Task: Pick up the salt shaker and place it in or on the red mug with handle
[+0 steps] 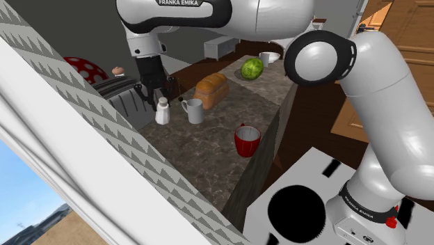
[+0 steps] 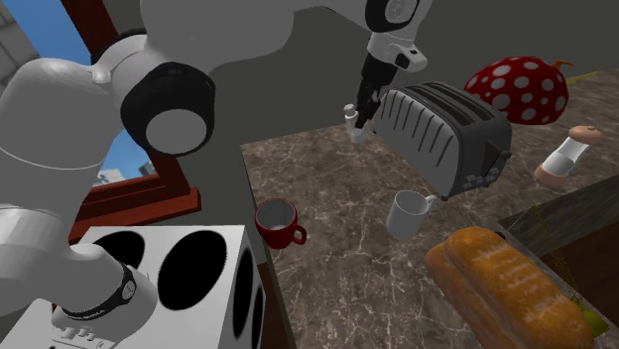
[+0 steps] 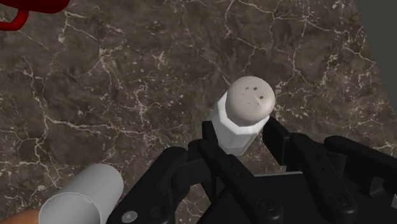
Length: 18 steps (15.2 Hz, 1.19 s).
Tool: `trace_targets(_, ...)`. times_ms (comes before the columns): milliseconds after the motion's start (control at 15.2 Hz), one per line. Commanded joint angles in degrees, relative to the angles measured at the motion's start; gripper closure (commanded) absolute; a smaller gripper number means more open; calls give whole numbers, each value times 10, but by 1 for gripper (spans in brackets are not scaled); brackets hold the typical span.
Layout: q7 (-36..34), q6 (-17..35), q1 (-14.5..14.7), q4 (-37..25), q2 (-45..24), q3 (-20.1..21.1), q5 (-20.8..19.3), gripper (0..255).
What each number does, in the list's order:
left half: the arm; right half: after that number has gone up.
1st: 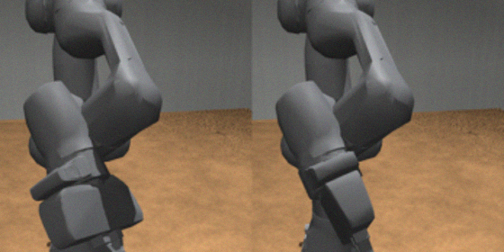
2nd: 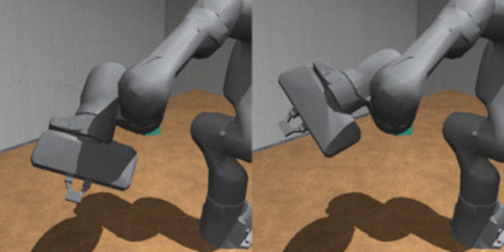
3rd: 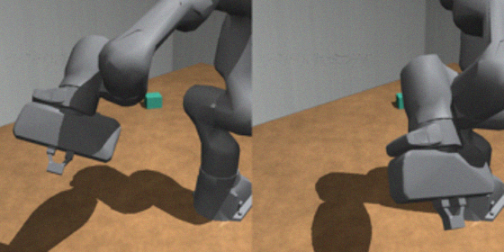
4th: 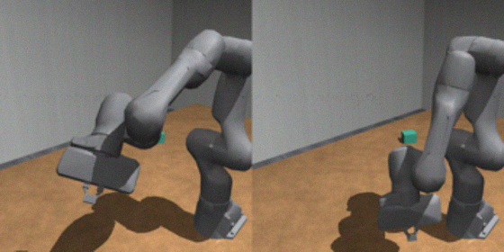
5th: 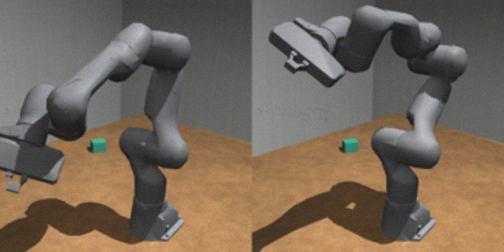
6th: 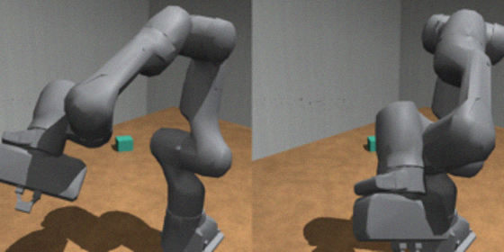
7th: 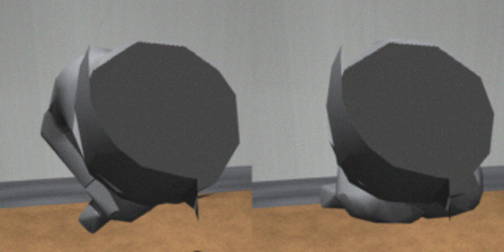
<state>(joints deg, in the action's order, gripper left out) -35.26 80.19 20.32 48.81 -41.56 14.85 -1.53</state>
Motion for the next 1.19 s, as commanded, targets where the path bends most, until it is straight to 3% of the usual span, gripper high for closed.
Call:
trace_targets(0,-1,-23,4,-33,-10,0,-1,255)
trace_targets(198,-3,-63,13,-97,-34,-2,-5,255)
trace_targets(264,3,-17,-9,13,30,3,4,255)
trace_targets(330,9,10,-26,86,74,6,11,255)
trace_targets(528,32,62,-62,240,174,8,30,255)
trace_targets(792,69,101,-96,384,279,2,52,255)
trace_targets(1122,119,125,-127,522,392,-14,73,255)
